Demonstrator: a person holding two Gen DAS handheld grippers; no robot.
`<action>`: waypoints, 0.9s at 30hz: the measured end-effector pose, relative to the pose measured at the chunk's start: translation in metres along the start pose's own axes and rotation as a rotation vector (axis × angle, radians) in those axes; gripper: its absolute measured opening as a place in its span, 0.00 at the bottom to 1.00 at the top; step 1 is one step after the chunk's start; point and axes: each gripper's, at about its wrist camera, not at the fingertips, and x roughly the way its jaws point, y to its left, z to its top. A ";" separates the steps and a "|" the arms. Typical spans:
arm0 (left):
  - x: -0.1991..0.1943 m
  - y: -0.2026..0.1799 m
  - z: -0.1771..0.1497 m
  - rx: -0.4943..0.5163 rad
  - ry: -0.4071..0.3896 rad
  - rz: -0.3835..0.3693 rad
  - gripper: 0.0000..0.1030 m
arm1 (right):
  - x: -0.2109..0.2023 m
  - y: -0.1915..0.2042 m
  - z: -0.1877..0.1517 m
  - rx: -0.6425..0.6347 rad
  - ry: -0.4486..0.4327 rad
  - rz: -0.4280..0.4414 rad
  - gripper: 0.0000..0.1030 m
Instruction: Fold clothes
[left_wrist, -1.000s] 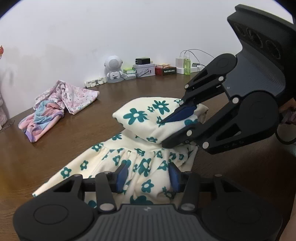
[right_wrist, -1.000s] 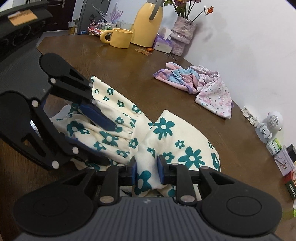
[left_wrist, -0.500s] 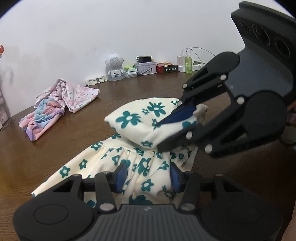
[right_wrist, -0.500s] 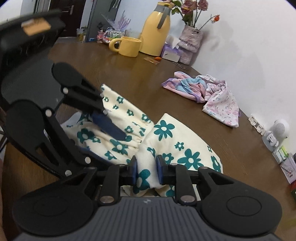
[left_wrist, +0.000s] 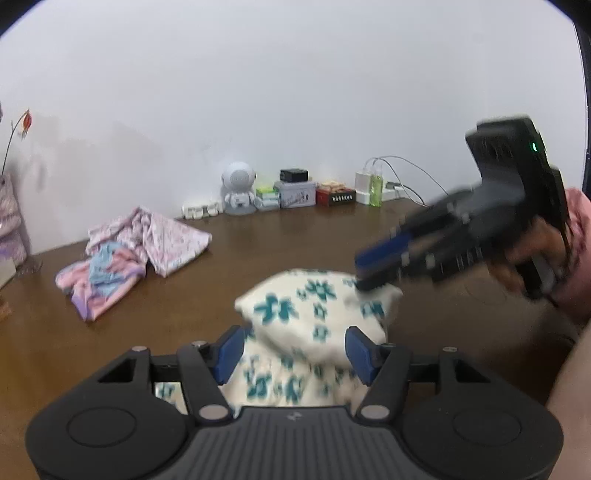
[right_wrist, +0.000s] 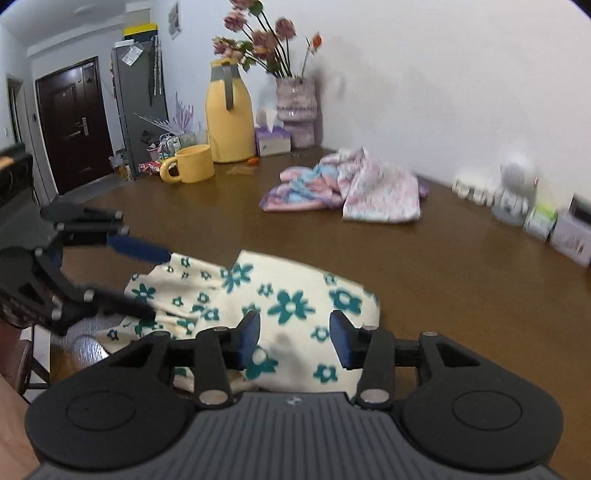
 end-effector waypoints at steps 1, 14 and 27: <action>0.007 -0.002 0.005 0.008 -0.002 0.002 0.57 | 0.004 0.000 -0.003 0.003 0.008 0.012 0.41; 0.072 0.007 -0.008 0.003 0.126 0.005 0.48 | 0.031 0.017 -0.030 -0.097 0.038 0.016 0.47; 0.072 0.011 -0.011 -0.027 0.128 -0.008 0.49 | 0.015 -0.002 -0.032 -0.029 0.026 0.041 0.41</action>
